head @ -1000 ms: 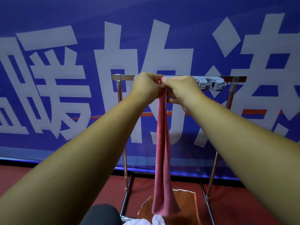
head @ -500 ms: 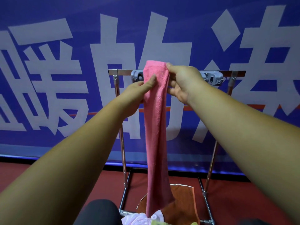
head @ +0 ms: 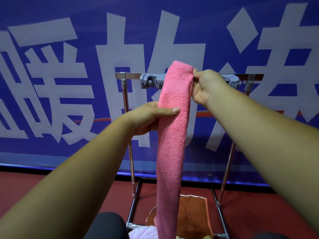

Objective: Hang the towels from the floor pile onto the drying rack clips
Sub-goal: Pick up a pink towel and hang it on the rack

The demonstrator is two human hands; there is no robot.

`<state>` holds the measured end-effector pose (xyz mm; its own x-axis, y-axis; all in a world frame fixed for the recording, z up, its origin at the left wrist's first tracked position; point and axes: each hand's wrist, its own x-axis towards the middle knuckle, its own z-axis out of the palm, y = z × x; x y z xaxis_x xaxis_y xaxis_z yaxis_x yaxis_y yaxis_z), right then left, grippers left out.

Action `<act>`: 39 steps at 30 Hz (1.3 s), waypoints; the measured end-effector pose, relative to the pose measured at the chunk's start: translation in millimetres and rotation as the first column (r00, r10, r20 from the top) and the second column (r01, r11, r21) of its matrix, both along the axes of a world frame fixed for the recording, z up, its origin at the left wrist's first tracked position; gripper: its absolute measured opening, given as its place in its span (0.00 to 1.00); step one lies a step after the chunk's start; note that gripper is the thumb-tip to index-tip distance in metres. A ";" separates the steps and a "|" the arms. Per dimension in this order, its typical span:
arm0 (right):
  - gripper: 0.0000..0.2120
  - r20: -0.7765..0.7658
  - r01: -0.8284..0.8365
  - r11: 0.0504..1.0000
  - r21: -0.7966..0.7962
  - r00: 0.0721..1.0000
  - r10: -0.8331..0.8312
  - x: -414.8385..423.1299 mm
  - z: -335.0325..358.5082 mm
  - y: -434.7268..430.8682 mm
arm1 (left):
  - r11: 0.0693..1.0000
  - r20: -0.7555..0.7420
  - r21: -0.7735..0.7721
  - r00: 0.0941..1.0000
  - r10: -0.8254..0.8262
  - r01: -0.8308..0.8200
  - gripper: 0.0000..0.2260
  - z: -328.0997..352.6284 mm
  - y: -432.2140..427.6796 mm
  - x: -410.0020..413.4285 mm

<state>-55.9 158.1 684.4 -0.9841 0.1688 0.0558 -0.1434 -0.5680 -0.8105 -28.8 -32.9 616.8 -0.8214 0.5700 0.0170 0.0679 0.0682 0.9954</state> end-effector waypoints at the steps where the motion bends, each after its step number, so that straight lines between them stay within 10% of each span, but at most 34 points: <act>1: 0.09 0.006 0.001 1.000 -0.022 1.000 -0.001 0.4 -0.8 1.3 | 1.000 -0.003 0.000 1.000 0.003 -0.003 0.14 -1.3 -0.1 0.0; 6: 0.10 0.101 -0.129 0.991 -0.015 0.986 0.130 13.0 -29.7 11.9 | 0.983 -0.021 0.168 0.997 0.074 -0.070 0.16 2.8 1.7 -1.1; 12: 0.42 0.277 -0.494 0.847 0.194 0.856 0.436 37.1 -93.2 4.8 | 0.936 0.115 0.235 0.964 0.240 -0.261 0.13 11.1 8.8 -12.7; 18: 0.30 0.171 -0.452 0.784 0.425 0.891 0.420 47.7 -140.0 4.0 | 0.914 0.122 0.205 0.936 0.330 -0.349 0.13 1.9 6.2 -27.4; 22: 0.18 0.116 -0.362 0.853 0.377 0.932 0.344 49.6 -166.0 12.1 | 0.891 0.139 0.199 0.912 0.386 -0.408 0.16 -15.3 4.2 -39.9; 39: 0.23 0.157 -0.255 0.965 -0.060 0.952 0.261 30.0 -260.1 -5.6 | 0.974 0.332 -0.122 0.916 0.223 -0.193 0.43 -192.2 0.2 -20.0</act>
